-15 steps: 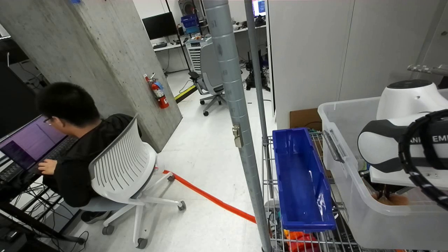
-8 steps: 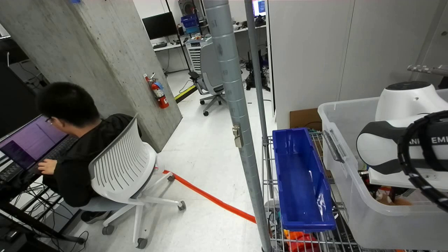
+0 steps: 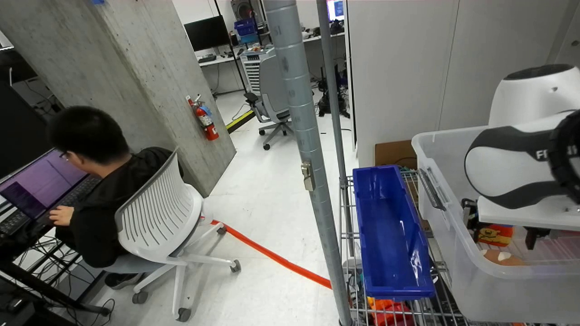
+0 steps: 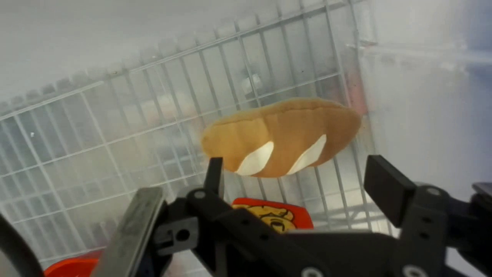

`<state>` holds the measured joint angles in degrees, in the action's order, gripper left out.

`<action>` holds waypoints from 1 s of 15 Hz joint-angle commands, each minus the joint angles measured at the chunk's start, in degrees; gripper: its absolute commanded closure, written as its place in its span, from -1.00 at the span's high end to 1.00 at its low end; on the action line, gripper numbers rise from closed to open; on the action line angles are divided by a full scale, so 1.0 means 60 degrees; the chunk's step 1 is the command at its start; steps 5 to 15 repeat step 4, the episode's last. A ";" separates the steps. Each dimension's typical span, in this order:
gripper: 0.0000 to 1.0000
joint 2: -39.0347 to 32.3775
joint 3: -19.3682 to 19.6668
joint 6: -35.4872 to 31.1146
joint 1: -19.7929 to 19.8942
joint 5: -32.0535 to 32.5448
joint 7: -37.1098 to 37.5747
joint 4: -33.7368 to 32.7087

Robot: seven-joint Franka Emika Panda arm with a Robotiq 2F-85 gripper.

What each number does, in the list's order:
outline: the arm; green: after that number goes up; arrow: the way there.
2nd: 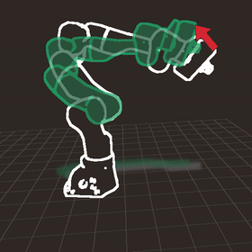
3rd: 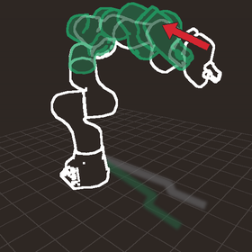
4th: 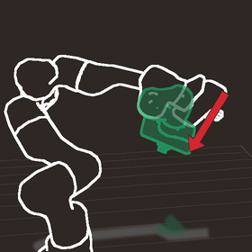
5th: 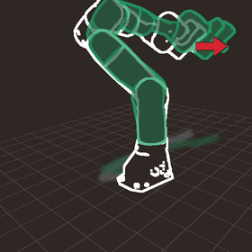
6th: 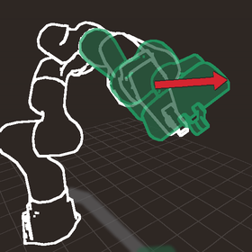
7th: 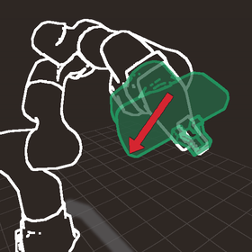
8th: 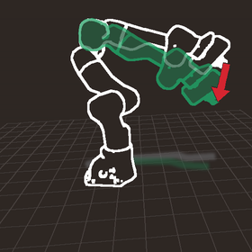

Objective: Move the bread plushy slightly to the left

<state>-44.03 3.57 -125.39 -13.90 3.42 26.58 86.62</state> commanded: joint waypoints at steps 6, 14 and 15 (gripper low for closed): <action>0.83 0.1370 0.0131 0.0279 0.0060 0.0230 0.0408 0.0938; 0.83 0.1370 0.0131 0.0279 0.0060 0.0230 0.0408 0.0938; 0.83 0.1370 0.0131 0.0279 0.0060 0.0230 0.0408 0.0938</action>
